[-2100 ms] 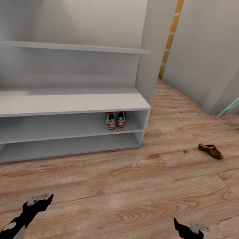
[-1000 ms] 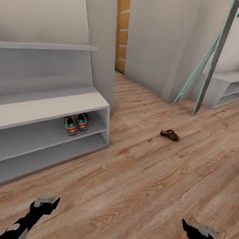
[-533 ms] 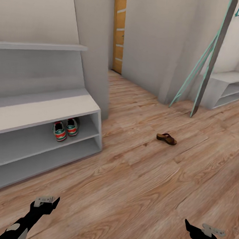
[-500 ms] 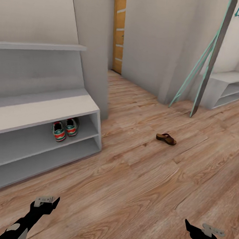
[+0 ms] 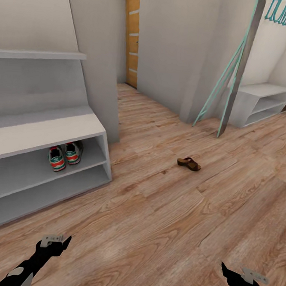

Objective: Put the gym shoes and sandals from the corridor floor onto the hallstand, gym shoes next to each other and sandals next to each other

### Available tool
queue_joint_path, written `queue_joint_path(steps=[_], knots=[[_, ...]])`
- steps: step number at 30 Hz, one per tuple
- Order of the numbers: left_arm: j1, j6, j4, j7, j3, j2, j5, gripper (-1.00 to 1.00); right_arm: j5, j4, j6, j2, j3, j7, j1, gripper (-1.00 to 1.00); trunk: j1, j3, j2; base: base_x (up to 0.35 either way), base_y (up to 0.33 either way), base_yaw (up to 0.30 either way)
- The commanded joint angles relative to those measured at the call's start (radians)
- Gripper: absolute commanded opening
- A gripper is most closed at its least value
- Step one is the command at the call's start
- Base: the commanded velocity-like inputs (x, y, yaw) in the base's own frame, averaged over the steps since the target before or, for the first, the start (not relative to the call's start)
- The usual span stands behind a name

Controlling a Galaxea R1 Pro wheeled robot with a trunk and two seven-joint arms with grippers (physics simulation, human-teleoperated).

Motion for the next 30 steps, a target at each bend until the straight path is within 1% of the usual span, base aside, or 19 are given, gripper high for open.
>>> queue_joint_path(steps=[1,8,30], knots=[[-0.001,-0.005,-0.001,-0.005,0.008,0.000,-0.011,1.00,-0.011,0.002,-0.003,0.000,0.003,0.008,0.000,1.00,0.000,-0.001,0.000,0.000,-0.001,-0.260],[-0.001,-0.005,-0.006,-0.005,0.007,0.000,-0.011,1.00,-0.011,0.004,-0.003,0.000,0.003,0.008,0.000,1.00,0.000,-0.001,0.000,0.000,0.000,-0.265],[-0.001,-0.004,-0.005,-0.004,0.008,0.000,-0.011,1.00,-0.011,0.004,-0.003,0.000,0.003,0.008,0.002,1.00,-0.010,0.084,0.005,0.000,0.000,-0.268]])
